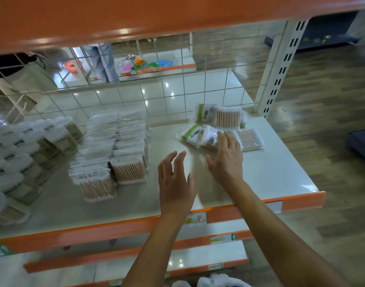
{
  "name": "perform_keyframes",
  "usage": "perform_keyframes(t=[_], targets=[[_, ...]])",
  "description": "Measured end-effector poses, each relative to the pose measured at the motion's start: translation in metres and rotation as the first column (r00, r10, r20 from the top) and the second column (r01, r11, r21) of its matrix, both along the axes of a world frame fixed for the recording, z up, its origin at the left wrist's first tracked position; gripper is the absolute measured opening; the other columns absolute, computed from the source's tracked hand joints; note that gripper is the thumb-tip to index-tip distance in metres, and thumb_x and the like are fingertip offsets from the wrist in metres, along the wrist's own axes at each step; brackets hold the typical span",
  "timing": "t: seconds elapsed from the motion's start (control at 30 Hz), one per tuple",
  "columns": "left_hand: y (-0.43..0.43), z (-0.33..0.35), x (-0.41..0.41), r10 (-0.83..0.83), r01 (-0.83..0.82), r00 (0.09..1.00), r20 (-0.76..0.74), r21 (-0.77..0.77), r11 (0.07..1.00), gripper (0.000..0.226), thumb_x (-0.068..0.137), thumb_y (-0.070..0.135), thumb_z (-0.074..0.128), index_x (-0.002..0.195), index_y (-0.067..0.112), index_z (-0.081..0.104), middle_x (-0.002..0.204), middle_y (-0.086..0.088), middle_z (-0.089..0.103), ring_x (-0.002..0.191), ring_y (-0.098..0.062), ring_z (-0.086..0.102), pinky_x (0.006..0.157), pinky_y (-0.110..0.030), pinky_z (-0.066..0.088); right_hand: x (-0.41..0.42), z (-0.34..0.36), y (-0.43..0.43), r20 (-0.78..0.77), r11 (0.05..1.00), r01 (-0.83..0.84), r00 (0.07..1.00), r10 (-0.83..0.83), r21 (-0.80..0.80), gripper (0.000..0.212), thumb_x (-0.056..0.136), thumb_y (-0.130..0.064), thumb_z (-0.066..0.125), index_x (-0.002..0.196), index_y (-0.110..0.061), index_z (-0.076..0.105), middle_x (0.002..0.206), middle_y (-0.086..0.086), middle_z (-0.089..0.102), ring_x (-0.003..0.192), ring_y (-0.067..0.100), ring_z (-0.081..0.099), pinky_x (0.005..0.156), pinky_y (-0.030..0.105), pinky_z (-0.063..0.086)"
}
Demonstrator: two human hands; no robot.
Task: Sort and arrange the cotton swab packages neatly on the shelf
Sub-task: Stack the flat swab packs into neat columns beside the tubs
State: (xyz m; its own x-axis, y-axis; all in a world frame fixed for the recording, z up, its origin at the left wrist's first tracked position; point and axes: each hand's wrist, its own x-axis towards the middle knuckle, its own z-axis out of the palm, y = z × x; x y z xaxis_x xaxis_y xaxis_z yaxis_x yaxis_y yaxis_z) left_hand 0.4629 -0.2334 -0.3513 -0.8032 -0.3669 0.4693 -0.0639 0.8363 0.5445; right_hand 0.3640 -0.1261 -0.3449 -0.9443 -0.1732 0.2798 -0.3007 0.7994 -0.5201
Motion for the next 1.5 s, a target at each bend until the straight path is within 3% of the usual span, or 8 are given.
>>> perform_keyframes(t=[0.2,0.4,0.6,0.87,1.0,1.17,1.3,1.5], targets=[[-0.002,-0.004,-0.001,0.032,-0.035,0.996,0.08,0.036,0.999,0.059,0.076,0.008,0.072,0.13,0.009,0.047,0.128,-0.016,0.049,0.12,-0.034,0.045,0.101,-0.044,0.042,-0.01,-0.013,0.004,0.013,0.996,-0.046,0.999,0.045,0.07,0.063,0.081,-0.029,0.066,0.137,-0.014,0.041,0.144,0.013,0.037,0.135,0.034,0.028,0.111,0.041,0.024],[-0.001,-0.004,-0.001,0.053,-0.056,0.992,0.115,0.021,0.998,0.06,0.077,0.01,0.073,0.131,0.007,0.048,0.128,-0.014,0.051,0.122,-0.032,0.043,0.103,-0.037,0.036,-0.006,-0.01,0.005,-0.056,0.997,-0.035,0.998,0.032,-0.062,0.037,0.075,-0.007,0.057,0.112,-0.012,0.059,0.119,0.014,0.055,0.107,0.038,0.049,0.085,0.043,0.041],[-0.002,-0.002,0.0,0.048,-0.054,0.99,0.136,0.042,0.998,0.06,0.078,0.011,0.073,0.132,0.005,0.048,0.128,-0.013,0.052,0.122,-0.03,0.044,0.103,-0.029,0.029,-0.003,-0.013,0.009,-0.053,0.989,-0.083,0.996,0.077,-0.126,0.03,0.082,-0.028,0.048,0.106,-0.016,0.063,0.116,0.01,0.058,0.104,0.034,0.051,0.084,0.041,0.043],[-0.002,-0.001,0.0,0.061,-0.079,0.986,0.155,0.112,0.991,0.049,0.082,0.016,0.07,0.127,0.008,0.053,0.125,-0.007,0.054,0.121,-0.024,0.045,0.101,-0.021,0.026,0.003,-0.011,0.011,-0.147,0.928,-0.201,0.976,0.162,-0.312,0.028,0.079,0.0,0.066,0.103,-0.013,0.067,0.108,0.007,0.061,0.103,0.027,0.055,0.084,0.028,0.044],[-0.001,0.004,0.002,0.054,-0.076,0.989,0.135,0.163,0.984,0.043,0.091,0.033,0.055,0.128,0.01,0.053,0.127,-0.004,0.055,0.121,-0.019,0.046,0.097,-0.013,0.022,0.005,-0.006,0.009,-0.272,0.875,-0.312,0.937,0.219,-0.371,0.02,0.077,-0.005,0.072,0.095,-0.013,0.07,0.104,0.004,0.064,0.099,0.023,0.061,0.08,0.029,0.051],[-0.001,0.011,0.005,0.004,-0.033,0.997,0.078,0.364,0.931,0.065,0.086,0.062,0.024,0.128,0.021,0.053,0.113,0.013,0.06,0.101,0.0,0.056,0.083,-0.011,0.04,0.011,-0.003,0.009,-0.364,0.793,-0.487,0.859,0.359,-0.366,0.018,0.073,-0.007,0.074,0.09,-0.01,0.07,0.107,0.004,0.064,0.103,0.019,0.062,0.081,0.028,0.053],[-0.002,0.018,0.008,0.1,-0.109,0.994,0.045,0.513,0.851,0.05,0.091,0.054,0.042,0.128,0.021,0.049,0.088,0.016,0.066,0.074,0.01,0.06,0.06,-0.005,0.041,0.017,0.0,0.008,-0.389,0.714,-0.577,0.81,0.438,-0.398,0.009,0.077,-0.011,0.066,0.084,-0.006,0.069,0.106,0.006,0.064,0.096,0.017,0.063,0.075,0.024,0.052],[-0.005,0.01,0.008,0.118,-0.047,0.99,-0.075,0.618,0.785,0.059,0.08,0.039,0.058,0.134,0.024,0.037,0.098,0.011,0.068,0.078,0.001,0.068,0.067,-0.021,0.054,0.017,0.001,0.009,-0.364,0.689,-0.57,0.82,0.442,-0.448,0.015,0.077,-0.008,0.055,0.082,-0.003,0.068,0.099,0.007,0.064,0.099,0.013,0.061,0.08,0.023,0.051]])
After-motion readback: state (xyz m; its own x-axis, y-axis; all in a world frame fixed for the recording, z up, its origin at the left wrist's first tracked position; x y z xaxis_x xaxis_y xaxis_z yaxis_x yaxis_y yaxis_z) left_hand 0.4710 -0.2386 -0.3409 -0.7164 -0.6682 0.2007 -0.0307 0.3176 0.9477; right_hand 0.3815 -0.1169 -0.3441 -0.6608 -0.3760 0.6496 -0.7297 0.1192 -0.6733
